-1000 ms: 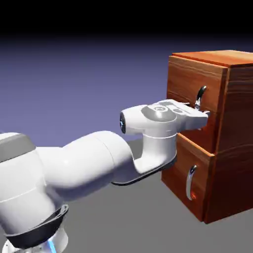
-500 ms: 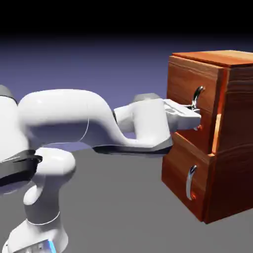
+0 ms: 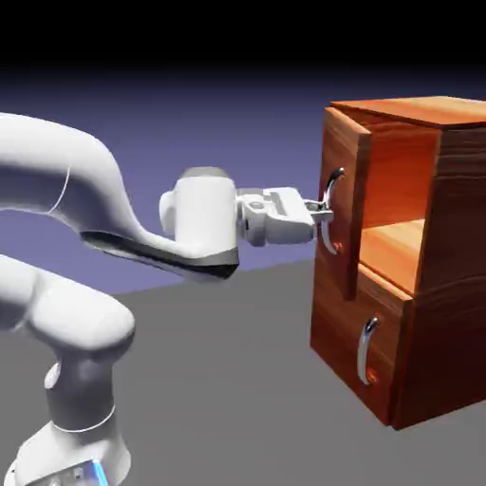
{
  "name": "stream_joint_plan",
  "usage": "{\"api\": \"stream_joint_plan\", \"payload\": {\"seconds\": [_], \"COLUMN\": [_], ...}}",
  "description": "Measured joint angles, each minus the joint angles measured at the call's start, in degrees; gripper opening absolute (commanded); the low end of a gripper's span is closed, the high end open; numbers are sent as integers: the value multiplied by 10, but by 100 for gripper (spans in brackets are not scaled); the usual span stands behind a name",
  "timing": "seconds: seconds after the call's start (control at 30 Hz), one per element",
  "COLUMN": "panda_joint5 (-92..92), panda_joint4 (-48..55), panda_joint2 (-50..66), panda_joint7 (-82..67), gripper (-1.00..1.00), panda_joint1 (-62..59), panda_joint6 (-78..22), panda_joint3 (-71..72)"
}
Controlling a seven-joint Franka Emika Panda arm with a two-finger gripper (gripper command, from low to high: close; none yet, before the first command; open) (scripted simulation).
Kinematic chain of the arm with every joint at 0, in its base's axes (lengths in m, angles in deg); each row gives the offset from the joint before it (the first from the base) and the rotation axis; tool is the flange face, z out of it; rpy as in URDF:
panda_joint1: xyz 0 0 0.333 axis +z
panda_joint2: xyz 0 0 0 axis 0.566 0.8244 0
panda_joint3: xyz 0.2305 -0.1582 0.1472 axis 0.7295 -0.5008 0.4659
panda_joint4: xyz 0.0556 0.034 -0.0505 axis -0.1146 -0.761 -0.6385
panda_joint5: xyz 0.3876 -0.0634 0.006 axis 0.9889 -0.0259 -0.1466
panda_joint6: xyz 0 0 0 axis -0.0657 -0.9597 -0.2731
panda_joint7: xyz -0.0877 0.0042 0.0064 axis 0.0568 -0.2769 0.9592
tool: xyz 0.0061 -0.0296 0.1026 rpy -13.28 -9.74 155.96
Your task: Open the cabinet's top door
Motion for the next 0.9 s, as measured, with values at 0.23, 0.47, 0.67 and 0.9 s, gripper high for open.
{"api": "stream_joint_plan", "payload": {"seconds": [0.23, 0.47, 0.67, 0.9], "panda_joint5": [164, 272, 304, 458], "panda_joint4": [-40, -45, -37, -34], "panda_joint2": [-17, -9, -12, -29], "panda_joint7": [-29, -20, 0, -32], "gripper": [-100, -100, -100, -100], "panda_joint1": [-23, -97, -222, -267], "panda_joint6": [-101, -109, -24, -65], "panda_joint3": [129, 257, 355, 484]}}
